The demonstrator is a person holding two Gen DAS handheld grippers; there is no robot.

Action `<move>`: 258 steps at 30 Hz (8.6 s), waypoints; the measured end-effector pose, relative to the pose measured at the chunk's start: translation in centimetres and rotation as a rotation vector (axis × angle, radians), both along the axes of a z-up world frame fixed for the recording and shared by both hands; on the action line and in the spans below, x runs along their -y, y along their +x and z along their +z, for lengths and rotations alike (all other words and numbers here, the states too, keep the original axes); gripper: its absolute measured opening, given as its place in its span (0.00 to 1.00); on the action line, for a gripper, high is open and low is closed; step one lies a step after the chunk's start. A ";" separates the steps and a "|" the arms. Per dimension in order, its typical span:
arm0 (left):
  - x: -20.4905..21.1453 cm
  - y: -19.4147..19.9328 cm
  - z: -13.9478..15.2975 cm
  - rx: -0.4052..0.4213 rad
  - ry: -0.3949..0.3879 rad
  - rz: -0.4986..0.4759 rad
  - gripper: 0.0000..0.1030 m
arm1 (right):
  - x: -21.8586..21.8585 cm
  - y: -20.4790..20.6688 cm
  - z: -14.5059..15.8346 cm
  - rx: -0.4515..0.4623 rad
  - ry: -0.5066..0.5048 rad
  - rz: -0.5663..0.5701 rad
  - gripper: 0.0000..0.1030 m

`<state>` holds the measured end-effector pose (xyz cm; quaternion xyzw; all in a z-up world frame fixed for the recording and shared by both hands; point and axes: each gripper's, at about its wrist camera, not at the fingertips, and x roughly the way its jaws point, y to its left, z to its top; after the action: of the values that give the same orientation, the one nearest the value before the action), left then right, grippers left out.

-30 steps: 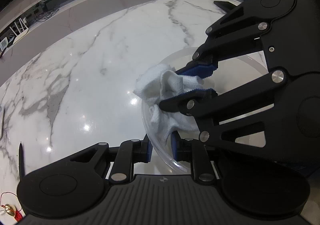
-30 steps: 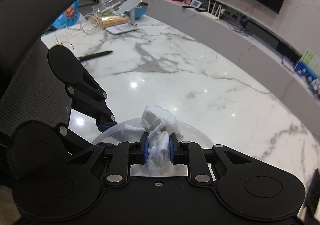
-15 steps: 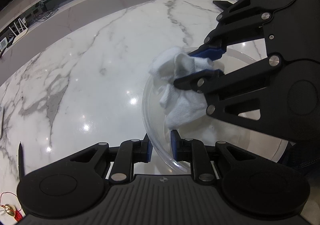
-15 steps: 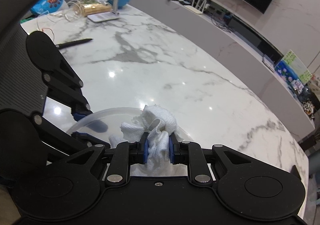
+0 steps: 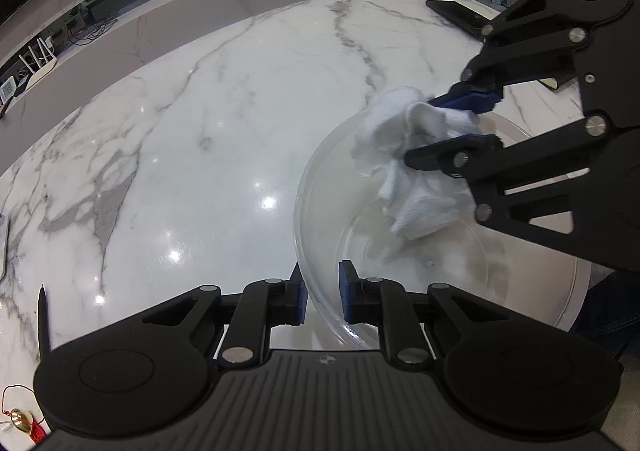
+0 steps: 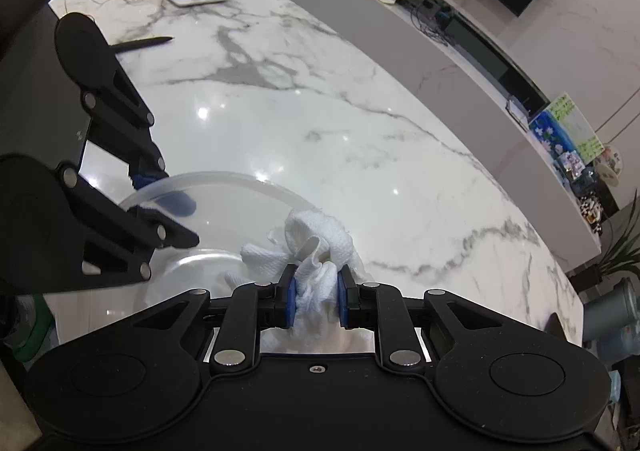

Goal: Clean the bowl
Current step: 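Wipe the cloth along the bowl's inner wall with the right tool while the left holds the rim, then push the cloth down into the bowl bottom with the right tool while the left holds the rim, then rub the cloth around the bowl bottom with the right tool while the left holds the rim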

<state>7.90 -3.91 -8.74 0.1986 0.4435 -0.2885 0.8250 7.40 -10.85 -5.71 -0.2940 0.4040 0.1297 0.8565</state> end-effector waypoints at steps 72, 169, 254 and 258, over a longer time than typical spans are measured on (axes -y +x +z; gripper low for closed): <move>-0.3 -0.2 -0.3 0.005 0.001 -0.021 0.17 | -0.3 1.7 -0.6 -0.005 0.141 0.036 0.16; -2.9 4.7 -1.9 -0.168 -0.026 -0.137 0.13 | -4.4 2.1 -2.8 -0.563 -0.041 0.585 0.17; -5.4 3.1 -0.1 -0.113 -0.028 -0.041 0.32 | -2.8 0.9 -2.9 -0.272 -0.279 0.612 0.17; -6.3 2.9 1.1 -0.128 -0.067 -0.019 0.33 | -2.9 1.0 -2.9 -0.275 -0.278 0.604 0.17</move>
<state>10.79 2.39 -7.65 0.1561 0.4834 -0.3233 0.7984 8.37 -7.92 -8.64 -0.4937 0.4242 0.3592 0.6688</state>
